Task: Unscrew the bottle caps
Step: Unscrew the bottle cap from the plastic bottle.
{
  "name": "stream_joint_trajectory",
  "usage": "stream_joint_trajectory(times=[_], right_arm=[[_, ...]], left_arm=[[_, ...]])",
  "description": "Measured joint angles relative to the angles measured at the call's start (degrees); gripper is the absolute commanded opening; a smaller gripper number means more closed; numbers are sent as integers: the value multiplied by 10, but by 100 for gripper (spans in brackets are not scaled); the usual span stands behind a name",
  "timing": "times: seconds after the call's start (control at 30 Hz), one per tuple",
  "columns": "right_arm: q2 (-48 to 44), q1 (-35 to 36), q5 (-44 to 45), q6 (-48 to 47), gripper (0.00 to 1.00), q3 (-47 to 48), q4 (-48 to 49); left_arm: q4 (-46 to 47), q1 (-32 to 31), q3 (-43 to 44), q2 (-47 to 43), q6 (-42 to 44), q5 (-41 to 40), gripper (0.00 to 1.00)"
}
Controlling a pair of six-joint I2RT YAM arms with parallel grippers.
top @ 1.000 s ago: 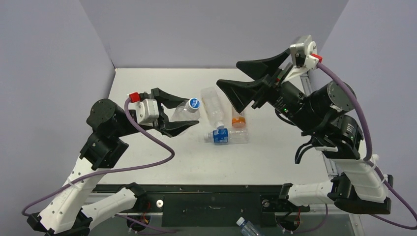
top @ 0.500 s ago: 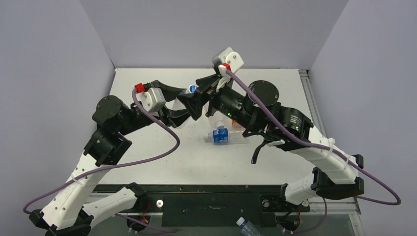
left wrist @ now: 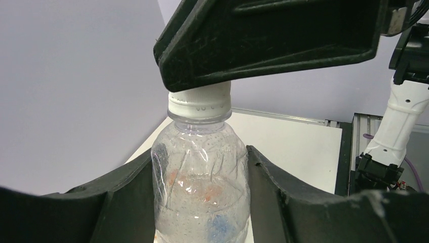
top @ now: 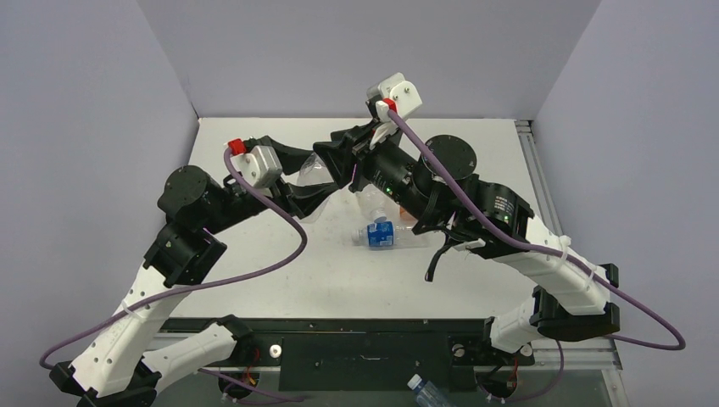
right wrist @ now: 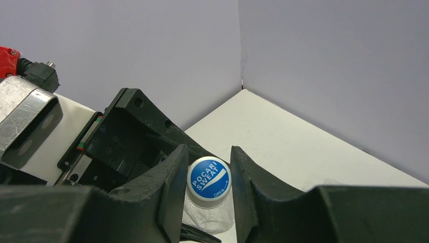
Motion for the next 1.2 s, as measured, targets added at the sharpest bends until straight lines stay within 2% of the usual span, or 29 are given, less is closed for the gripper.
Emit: stream_joint_trajectory(times=[0.1,0.23,0.7,0.9,1.07,1.2], right_arm=[[3,0,0,1,36,5,-2],[12,0,2,4,38,12,-2],[17,-2,4,11,35,12,-2],[17,-13,0,23,22,12,3],[17,-17,-5,28,2,13,8],[17,-25,-25,28,0,13,12]], left_arm=[[0,0,0,-1,-5,0,0],[0,0,0,0,-13,-1,0],[0,0,1,0,-61,-1,0],[1,0,13,7,-90,-1,0],[0,0,19,11,-107,-1,0],[0,2,23,12,-123,0,0]])
